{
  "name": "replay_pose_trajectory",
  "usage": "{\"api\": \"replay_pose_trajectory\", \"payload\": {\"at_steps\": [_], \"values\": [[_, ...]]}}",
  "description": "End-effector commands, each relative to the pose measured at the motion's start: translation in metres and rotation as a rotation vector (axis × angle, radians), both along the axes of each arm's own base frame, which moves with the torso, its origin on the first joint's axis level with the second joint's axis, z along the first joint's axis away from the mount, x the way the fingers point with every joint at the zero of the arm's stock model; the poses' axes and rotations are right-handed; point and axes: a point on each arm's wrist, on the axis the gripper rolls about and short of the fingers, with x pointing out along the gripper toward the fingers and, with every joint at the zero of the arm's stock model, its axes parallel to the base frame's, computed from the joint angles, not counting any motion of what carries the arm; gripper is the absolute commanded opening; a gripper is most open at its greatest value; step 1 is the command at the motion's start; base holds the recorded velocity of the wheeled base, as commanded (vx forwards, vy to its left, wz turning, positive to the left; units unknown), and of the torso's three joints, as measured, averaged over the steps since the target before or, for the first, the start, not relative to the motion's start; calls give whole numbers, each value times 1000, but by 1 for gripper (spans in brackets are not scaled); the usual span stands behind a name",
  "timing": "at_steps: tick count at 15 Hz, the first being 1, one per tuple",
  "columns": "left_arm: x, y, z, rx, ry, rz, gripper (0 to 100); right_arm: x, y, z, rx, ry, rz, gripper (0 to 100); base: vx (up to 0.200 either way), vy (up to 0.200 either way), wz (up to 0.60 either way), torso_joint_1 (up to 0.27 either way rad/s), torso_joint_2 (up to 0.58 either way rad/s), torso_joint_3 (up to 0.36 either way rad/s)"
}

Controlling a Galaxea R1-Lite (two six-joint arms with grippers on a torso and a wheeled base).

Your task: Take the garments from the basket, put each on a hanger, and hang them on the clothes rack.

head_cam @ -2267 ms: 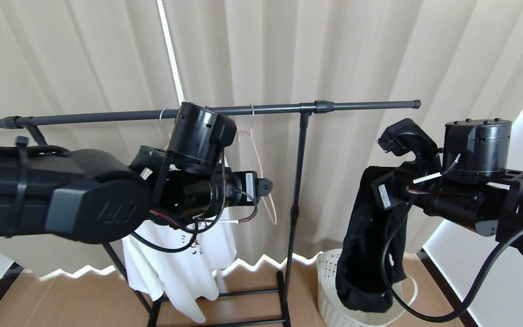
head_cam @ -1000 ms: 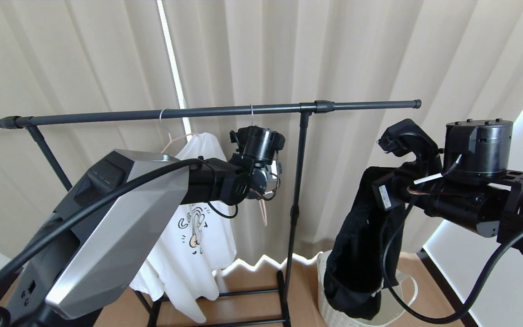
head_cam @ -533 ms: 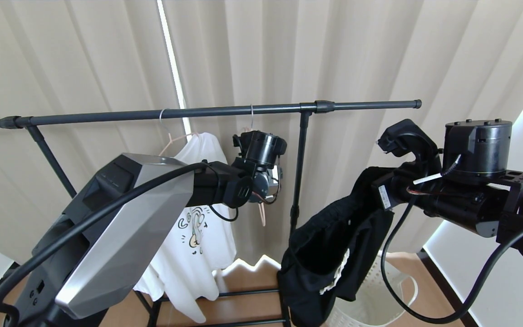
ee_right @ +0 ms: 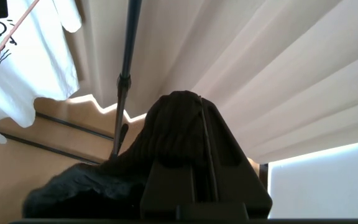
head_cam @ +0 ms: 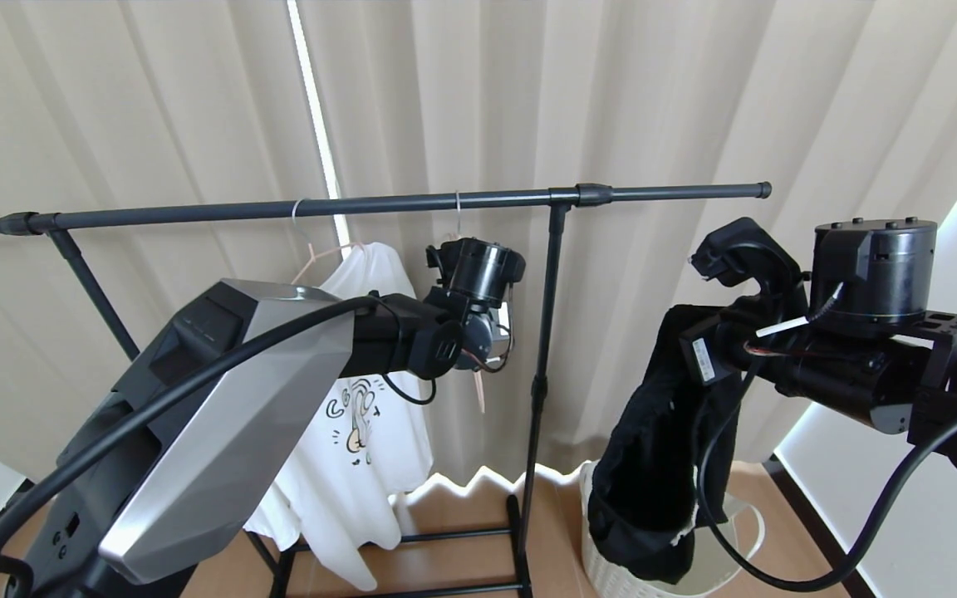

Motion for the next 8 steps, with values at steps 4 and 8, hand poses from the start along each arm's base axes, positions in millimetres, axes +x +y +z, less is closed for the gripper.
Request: {"api": "replay_pose_trajectory", "payload": {"at_steps": [4,8], "values": [[-6,3,19,-18,-25,0,0,-1,-1,1,1,-3,0,0,0,0,0,0,0,0],[-24,4,45,-23,-21,-17,0,-3,-1,2,3,-7,2,0,0,0,0,0,0,0]]}}
